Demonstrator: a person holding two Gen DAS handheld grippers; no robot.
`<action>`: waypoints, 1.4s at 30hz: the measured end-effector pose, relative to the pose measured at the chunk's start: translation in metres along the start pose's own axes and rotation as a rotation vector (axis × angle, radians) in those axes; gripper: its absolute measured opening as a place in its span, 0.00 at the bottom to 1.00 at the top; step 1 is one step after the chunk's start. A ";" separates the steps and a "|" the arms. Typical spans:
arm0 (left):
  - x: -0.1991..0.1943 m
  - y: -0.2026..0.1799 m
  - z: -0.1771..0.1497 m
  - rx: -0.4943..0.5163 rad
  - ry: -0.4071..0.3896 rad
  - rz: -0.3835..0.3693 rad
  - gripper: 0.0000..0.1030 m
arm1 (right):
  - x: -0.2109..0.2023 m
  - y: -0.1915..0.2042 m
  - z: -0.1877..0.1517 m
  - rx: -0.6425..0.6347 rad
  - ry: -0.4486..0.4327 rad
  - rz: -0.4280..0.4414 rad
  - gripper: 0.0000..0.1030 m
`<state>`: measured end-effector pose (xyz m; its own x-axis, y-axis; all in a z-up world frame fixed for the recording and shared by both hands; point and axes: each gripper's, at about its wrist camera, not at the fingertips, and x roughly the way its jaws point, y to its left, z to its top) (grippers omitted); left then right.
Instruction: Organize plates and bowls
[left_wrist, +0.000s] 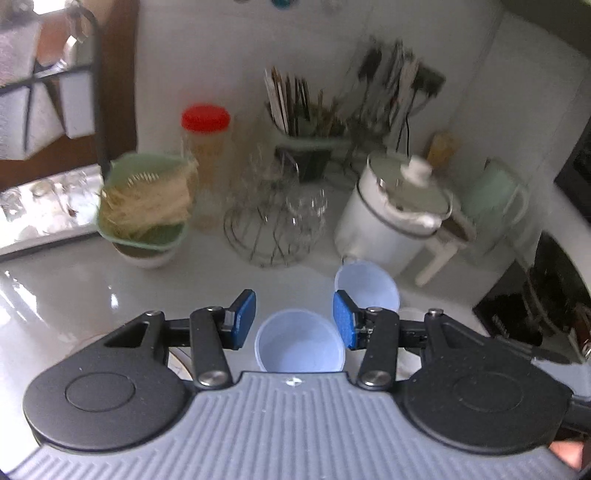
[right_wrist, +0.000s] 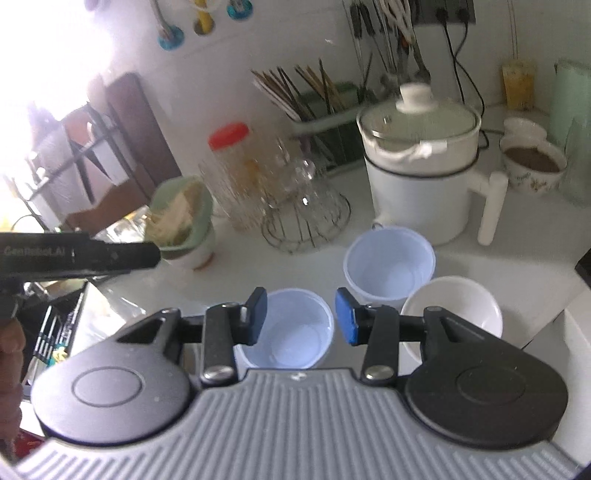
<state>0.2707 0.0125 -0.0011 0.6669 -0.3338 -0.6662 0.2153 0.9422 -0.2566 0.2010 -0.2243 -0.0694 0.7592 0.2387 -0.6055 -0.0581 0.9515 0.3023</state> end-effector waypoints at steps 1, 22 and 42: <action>-0.008 0.001 0.000 -0.012 -0.011 -0.005 0.51 | -0.007 0.003 0.001 -0.006 -0.013 0.004 0.43; -0.050 0.000 -0.035 -0.010 -0.038 -0.001 0.51 | -0.056 0.025 -0.015 -0.060 -0.125 -0.021 0.43; 0.056 -0.068 -0.009 0.069 0.089 -0.117 0.51 | -0.042 -0.049 -0.002 0.016 -0.076 -0.170 0.43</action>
<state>0.2868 -0.0703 -0.0269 0.5694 -0.4392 -0.6949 0.3383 0.8956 -0.2889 0.1704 -0.2809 -0.0607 0.8041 0.0587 -0.5916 0.0852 0.9735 0.2124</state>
